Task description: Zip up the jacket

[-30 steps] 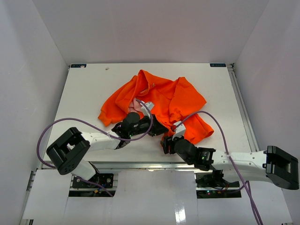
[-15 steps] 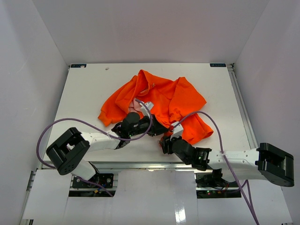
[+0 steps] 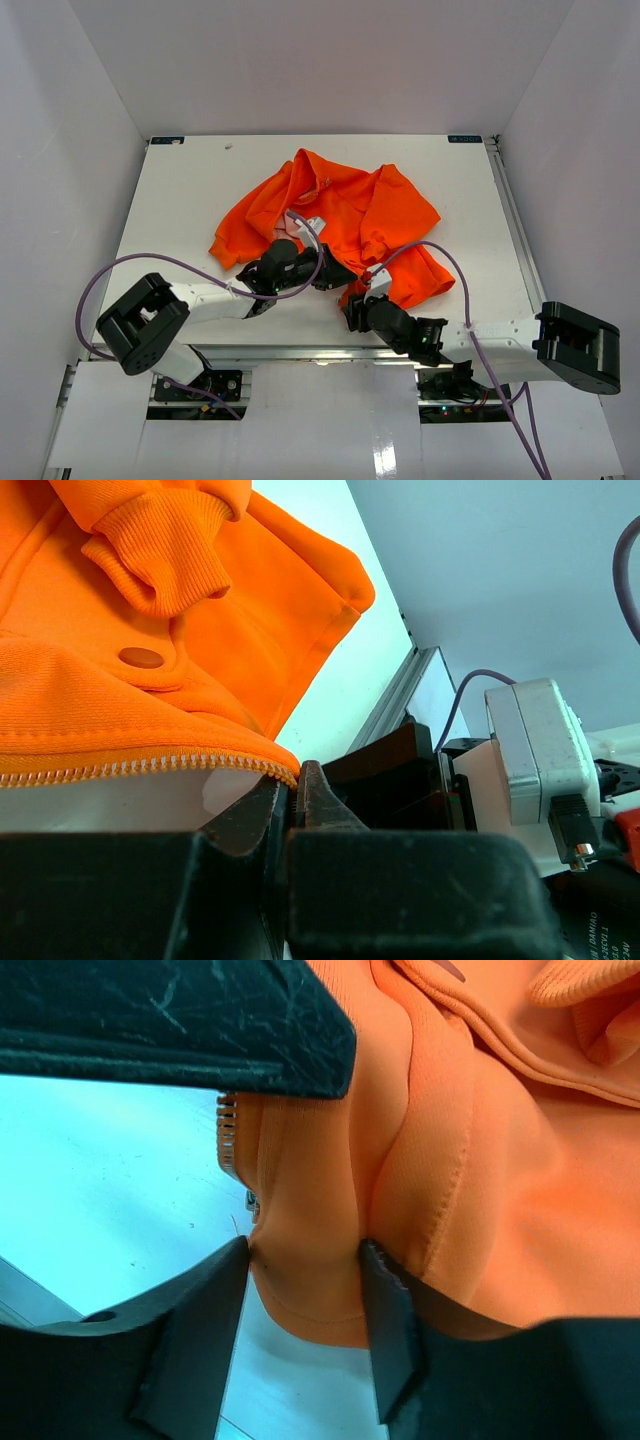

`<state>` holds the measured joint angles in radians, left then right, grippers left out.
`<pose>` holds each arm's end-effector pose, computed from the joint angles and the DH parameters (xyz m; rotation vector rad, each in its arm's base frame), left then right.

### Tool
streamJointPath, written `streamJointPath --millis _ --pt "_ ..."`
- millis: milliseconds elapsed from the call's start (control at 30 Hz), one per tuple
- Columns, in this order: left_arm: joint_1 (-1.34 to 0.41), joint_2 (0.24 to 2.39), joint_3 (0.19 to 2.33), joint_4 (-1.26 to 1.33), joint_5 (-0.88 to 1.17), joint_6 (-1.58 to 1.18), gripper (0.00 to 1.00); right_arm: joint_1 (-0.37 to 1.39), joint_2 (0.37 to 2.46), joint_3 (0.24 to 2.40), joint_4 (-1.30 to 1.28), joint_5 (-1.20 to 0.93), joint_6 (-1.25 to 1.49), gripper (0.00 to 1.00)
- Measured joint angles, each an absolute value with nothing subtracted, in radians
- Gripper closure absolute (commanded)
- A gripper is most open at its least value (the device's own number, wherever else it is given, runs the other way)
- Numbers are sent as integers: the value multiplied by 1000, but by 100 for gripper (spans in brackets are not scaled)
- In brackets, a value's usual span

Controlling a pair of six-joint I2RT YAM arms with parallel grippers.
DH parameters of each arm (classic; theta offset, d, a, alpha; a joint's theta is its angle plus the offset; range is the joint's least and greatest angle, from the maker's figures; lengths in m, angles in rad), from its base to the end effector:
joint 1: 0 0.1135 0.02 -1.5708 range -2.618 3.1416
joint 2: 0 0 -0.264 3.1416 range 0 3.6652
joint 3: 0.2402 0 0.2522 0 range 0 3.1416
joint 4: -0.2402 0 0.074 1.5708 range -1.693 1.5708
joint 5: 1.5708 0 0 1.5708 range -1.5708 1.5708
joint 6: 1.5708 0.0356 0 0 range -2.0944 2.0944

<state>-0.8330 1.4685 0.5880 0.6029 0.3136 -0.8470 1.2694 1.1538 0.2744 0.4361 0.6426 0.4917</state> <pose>0.1930 -0.2286 0.1959 0.2346 2.0898 -1.3941 0.0821 0.1924 0.1605 -0.3533 1.9255 0.5279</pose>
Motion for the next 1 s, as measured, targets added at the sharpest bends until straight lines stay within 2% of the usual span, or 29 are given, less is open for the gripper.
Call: streamJointPath --millis 100,233,367,567,700,733,767,867,1000 --pt "-833 1467 588 601 307 -850 100 1269 1154 263 457 638 493 49" --pt "-833 1466 587 599 299 -857 100 1269 1155 249 491 622 491 41" --pt "-832 1466 582 603 293 -868 100 1269 1169 247 515 615 491 41" --pt "-832 1466 577 604 285 -882 100 1269 1209 248 542 615 491 54" --pt "-832 1466 577 592 276 -885 100 1268 1236 249 550 618 491 78" --pt "-832 1464 577 587 272 -884 100 1265 1237 249 550 616 491 88" --pt "-832 1461 577 582 269 -884 100 1261 1237 249 550 614 491 91" --pt "-832 1447 577 571 264 -880 100 1249 1233 249 554 601 485 92" --pt "-827 1420 578 542 264 -854 56 1220 1186 228 575 528 454 92"
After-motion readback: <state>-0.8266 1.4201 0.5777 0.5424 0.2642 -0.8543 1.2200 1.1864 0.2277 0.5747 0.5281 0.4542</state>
